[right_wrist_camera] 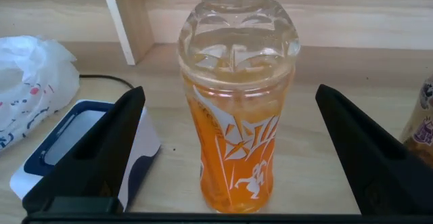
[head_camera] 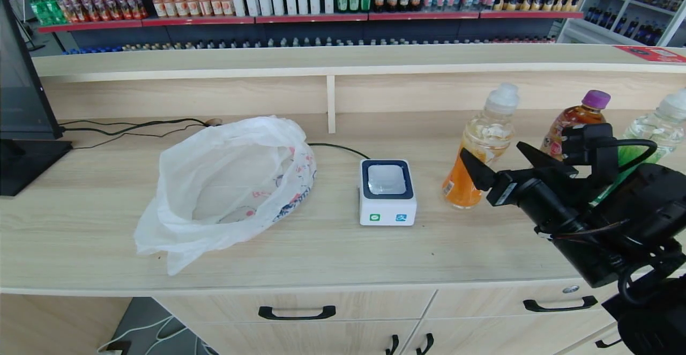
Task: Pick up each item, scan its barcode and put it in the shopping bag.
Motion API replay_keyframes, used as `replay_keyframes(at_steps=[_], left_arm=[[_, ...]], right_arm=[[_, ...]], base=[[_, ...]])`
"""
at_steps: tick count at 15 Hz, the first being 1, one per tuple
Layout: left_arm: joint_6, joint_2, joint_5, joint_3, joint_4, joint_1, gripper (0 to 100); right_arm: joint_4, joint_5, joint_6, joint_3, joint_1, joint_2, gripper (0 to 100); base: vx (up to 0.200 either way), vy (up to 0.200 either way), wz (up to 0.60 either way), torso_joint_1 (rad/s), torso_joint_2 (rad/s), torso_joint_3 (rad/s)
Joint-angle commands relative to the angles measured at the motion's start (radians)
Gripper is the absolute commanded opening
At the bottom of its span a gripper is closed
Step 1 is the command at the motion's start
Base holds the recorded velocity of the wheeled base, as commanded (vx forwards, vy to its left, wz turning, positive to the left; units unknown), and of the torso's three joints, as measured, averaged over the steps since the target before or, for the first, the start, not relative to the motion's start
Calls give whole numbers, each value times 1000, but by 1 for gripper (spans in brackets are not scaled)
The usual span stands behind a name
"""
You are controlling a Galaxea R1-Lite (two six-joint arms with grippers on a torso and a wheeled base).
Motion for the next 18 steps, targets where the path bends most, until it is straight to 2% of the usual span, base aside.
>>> replay_keyframes(at_steps=[1, 10, 18], left_arm=[[0, 0, 0, 0, 0, 0, 100], [0, 0, 0, 0, 0, 0, 100], [0, 0, 0, 0, 0, 0, 100]], right_arm=[[-1, 3, 2, -21, -26, 40, 100], [-1, 25, 2, -161, -61, 129, 100], [-1, 40, 6, -199, -70, 180, 100]], base=[[0, 0, 0, 0, 0, 0], [0, 0, 0, 0, 0, 0], [0, 0, 0, 0, 0, 0]])
